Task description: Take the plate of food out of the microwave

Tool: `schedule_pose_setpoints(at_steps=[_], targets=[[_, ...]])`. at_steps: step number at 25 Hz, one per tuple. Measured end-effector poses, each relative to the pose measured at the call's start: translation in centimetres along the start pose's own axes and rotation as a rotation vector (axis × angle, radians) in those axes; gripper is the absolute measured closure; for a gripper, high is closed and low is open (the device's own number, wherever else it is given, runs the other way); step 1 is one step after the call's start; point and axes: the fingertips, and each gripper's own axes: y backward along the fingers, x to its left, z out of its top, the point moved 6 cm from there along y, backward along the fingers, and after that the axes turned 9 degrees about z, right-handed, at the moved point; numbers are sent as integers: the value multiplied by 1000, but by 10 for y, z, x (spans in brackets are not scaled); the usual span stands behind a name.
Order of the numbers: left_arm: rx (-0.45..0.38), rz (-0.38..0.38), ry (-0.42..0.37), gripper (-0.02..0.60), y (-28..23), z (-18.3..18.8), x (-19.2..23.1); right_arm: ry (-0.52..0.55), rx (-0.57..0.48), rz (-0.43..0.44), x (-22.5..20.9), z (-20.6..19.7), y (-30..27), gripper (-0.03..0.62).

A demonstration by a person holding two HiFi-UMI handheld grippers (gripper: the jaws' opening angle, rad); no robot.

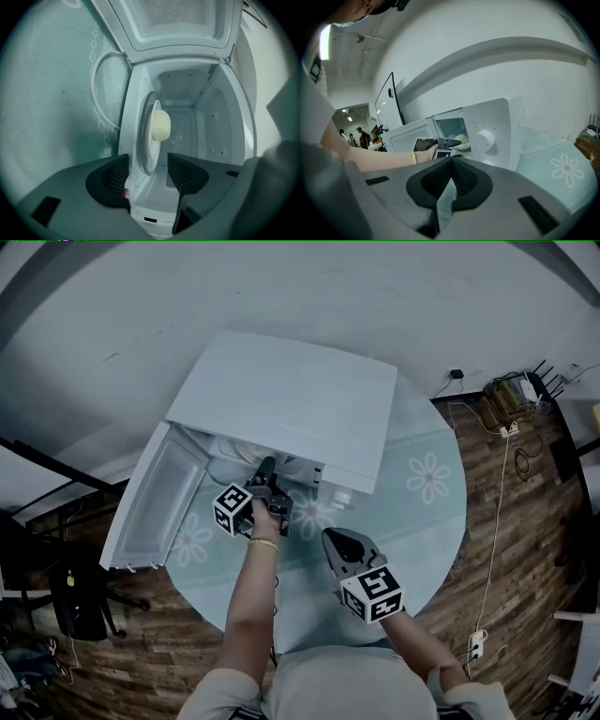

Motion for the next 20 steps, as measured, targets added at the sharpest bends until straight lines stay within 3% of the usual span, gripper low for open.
schedule_pose_setpoints(at_steps=[5, 20], targets=[[11, 58, -16, 336, -2, 0, -2, -7, 5, 4, -2, -1, -3, 588], [25, 16, 68, 388, -3, -4, -6, -21, 5, 7, -2, -5, -4, 588]])
